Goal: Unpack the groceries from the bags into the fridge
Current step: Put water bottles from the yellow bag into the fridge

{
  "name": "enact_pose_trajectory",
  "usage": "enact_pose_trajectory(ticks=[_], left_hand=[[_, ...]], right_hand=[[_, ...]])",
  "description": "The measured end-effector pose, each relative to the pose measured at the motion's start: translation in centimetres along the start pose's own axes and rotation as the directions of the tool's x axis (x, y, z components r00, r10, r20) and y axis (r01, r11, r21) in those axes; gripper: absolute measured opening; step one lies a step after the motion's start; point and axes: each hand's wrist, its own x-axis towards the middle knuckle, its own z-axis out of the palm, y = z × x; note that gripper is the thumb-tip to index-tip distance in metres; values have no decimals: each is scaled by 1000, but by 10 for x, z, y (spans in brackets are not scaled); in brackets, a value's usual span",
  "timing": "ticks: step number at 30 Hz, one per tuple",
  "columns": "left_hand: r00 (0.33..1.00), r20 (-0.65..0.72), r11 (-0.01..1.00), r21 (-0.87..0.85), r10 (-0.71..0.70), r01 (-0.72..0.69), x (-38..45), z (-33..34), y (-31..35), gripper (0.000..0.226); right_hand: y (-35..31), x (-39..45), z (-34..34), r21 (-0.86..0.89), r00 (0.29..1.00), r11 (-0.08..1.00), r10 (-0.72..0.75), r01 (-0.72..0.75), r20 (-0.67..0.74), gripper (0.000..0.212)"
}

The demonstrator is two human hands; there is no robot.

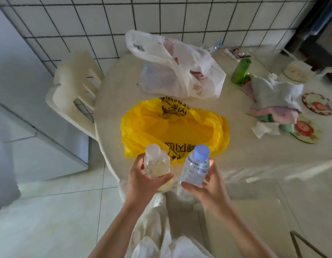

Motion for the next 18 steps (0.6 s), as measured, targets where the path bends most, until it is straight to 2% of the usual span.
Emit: enact_pose_trajectory(ticks=[6, 11, 18], left_hand=[[989, -133, 997, -38, -71, 67, -110, -21, -22, 76], [969, -205, 989, -79, -139, 125, -183, -44, -39, 67], [920, -345, 981, -110, -188, 159, -256, -95, -74, 60]], right_hand=[[12, -78, 1, -58, 993, 998, -22, 29, 118, 72], [12, -131, 14, -126, 981, 990, -33, 58, 192, 74], [9, -193, 59, -205, 923, 975, -6, 92, 385, 75]])
